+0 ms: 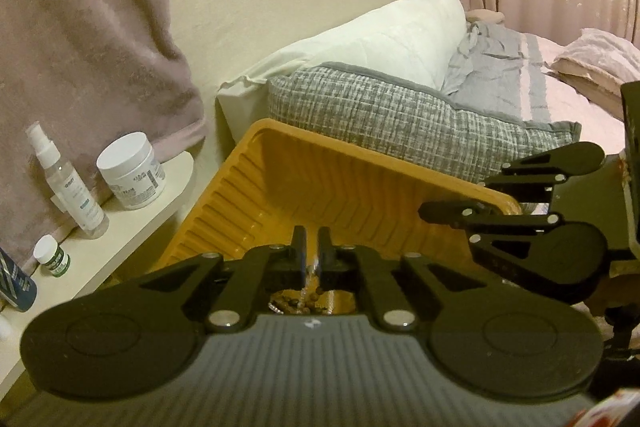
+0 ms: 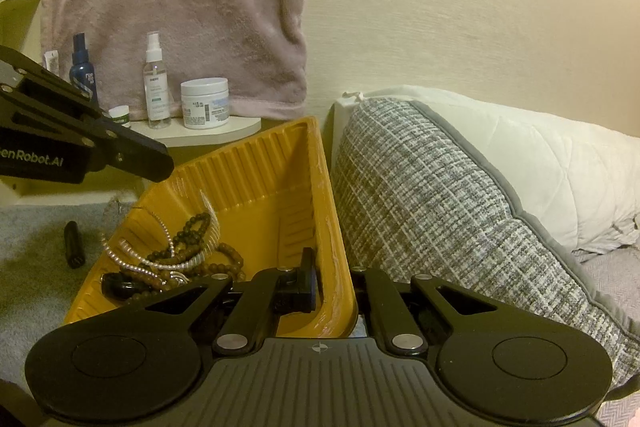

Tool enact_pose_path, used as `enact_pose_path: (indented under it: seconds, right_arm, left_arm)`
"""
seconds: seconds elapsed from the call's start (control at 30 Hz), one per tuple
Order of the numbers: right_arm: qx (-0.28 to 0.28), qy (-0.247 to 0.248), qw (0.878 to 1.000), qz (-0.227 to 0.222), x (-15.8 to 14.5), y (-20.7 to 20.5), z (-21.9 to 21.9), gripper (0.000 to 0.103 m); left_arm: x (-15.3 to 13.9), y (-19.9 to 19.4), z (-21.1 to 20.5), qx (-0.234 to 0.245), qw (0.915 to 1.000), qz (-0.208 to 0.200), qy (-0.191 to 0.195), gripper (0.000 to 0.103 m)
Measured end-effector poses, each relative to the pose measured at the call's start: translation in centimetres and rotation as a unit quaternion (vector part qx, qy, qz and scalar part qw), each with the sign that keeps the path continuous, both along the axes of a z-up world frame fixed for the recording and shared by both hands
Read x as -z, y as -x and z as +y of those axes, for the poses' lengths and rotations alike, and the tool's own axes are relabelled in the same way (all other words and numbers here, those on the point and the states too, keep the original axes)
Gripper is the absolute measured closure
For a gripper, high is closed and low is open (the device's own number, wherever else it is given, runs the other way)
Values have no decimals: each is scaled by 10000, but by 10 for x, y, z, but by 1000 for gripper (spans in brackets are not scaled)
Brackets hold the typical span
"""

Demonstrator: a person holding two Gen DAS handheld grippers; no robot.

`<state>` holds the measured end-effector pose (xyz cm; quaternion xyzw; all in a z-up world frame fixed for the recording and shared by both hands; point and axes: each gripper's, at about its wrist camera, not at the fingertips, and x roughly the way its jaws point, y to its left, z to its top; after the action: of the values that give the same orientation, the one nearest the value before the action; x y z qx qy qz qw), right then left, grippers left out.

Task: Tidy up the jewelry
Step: 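Carry the pearl strand into the orange tray and open the left gripper, then grasp the black cylindrical case on the mat with the left gripper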

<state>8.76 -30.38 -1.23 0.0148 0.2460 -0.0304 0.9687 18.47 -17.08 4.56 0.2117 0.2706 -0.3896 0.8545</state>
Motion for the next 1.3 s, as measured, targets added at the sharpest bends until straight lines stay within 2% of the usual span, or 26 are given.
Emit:
enact_pose_path:
  seconds: [0.03,0.07,0.2,0.33,0.47,0.6,0.8,1.0,1.13,1.3]
  right_arm:
    - [2,1,10000,0,0,0,0,98]
    - [6,-6,10000,4,0,0,0,98]
    - [22,0,10000,6,0,0,0,98]
    - [28,6,10000,7,0,0,0,98]
    - [43,6,10000,8,1,0,0,98]
    - [57,14,10000,16,3,0,-1,98]
    - [67,18,10000,17,3,0,-1,98]
    - [80,28,10000,39,5,0,-2,98]
    - [74,36,10000,50,5,1,-2,98]
    - [77,33,10000,52,5,1,-1,98]
  left_arm:
    - [1,-1,1,-39,10000,14,5,85]
    - [1,-2,2,-74,10000,12,9,83]
    - [1,-4,17,-323,9995,-24,66,81]
    - [3,-9,53,-898,9958,-29,162,77]
    - [6,-12,95,-1555,9877,-105,141,75]
    - [13,-14,140,-2224,9748,-100,175,74]
    - [33,-12,182,-2820,9592,43,208,73]
    - [60,-9,178,-3099,9492,299,452,66]
    - [75,-11,161,-3111,9472,427,648,54]
    - [90,-21,139,-3218,9427,543,697,52]
